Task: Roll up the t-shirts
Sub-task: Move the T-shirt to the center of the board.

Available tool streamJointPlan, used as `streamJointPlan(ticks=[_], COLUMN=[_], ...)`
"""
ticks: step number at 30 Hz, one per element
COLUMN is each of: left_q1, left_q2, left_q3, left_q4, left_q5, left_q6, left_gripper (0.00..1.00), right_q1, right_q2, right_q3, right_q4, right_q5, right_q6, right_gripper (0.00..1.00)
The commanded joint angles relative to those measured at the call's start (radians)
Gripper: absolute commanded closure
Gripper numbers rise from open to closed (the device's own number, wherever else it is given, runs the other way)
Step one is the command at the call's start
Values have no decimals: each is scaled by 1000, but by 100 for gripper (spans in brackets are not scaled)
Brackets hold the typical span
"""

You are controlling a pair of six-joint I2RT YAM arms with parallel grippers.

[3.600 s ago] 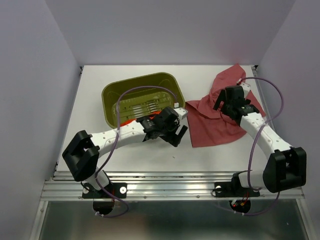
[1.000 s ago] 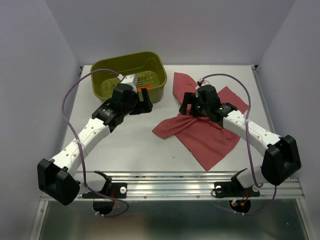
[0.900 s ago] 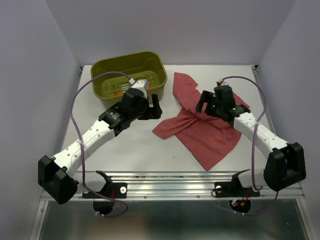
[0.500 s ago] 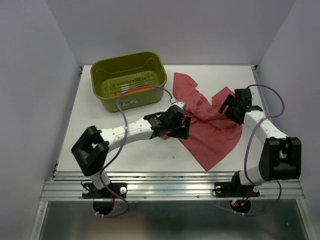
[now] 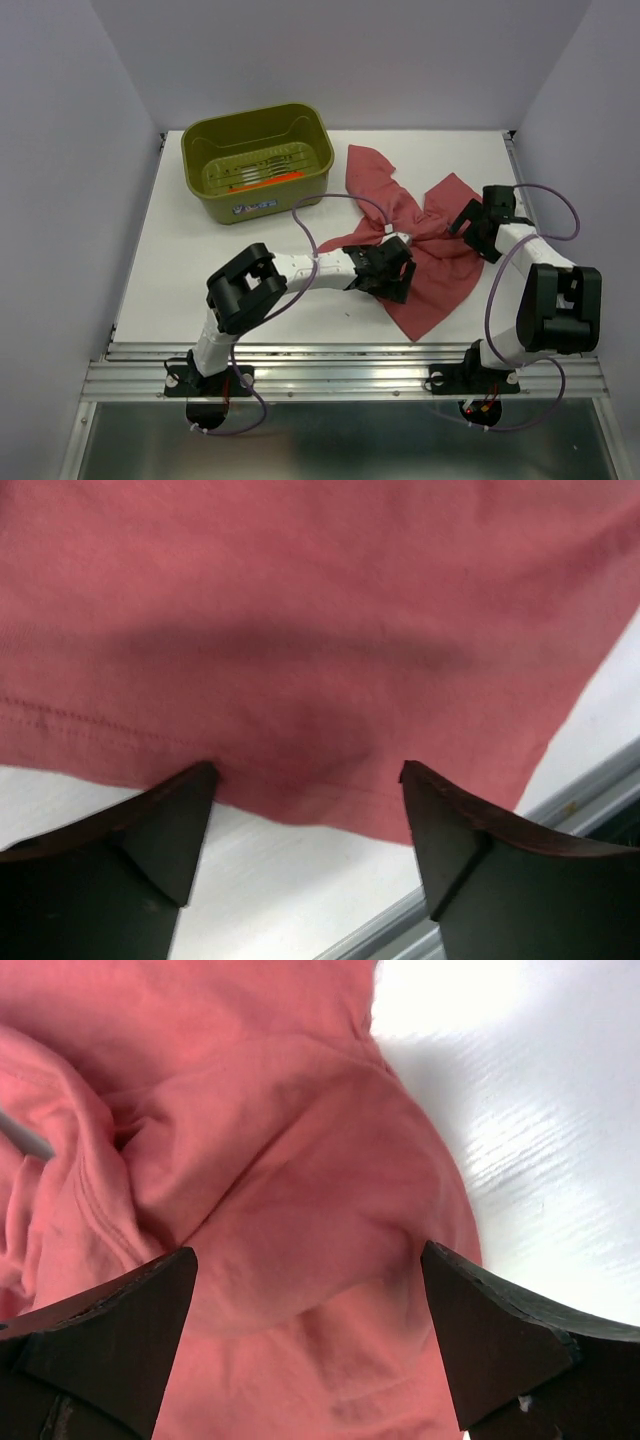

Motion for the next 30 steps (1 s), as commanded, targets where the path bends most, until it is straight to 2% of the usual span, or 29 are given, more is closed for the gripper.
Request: streamJointPlan(ticks=[1, 3, 5, 6, 7, 10, 18, 25, 30], left_q1=[7, 12, 29, 39, 55, 122, 347, 454, 487], left_q2=[43, 78, 109, 114, 115, 65, -246, -383, -408], left_q3=[85, 108, 120, 120, 119, 65, -173, -289, -323], left_q4=[3, -24, -53, -63, -70, -78, -86, -115, -104], left_q5=[-25, -48, -92, -106, -109, -121, -206, -243, -235], left_q6=[-36, -28, -17, -5, -3, 7, 32, 24, 26], left_gripper=[26, 39, 62, 75, 100, 100, 100, 100, 100], right_q1=[1, 1, 1, 1, 1, 1, 1, 1, 1], right_q2=[-76, -96, -111, -131, -139, -159, -169, -174, -125], right_q3=[-17, -17, -17, -18, -20, -23, -46, -80, -101], right_q4=[18, 18, 17, 17, 17, 15, 5, 25, 49], right_q5=[7, -7, -15, -18, -21, -25, -74, -111, -165], right_q6=[18, 16, 18, 18, 19, 15, -25, -45, -58], right_gripper=[0, 0, 0, 0, 0, 0, 0, 0, 2])
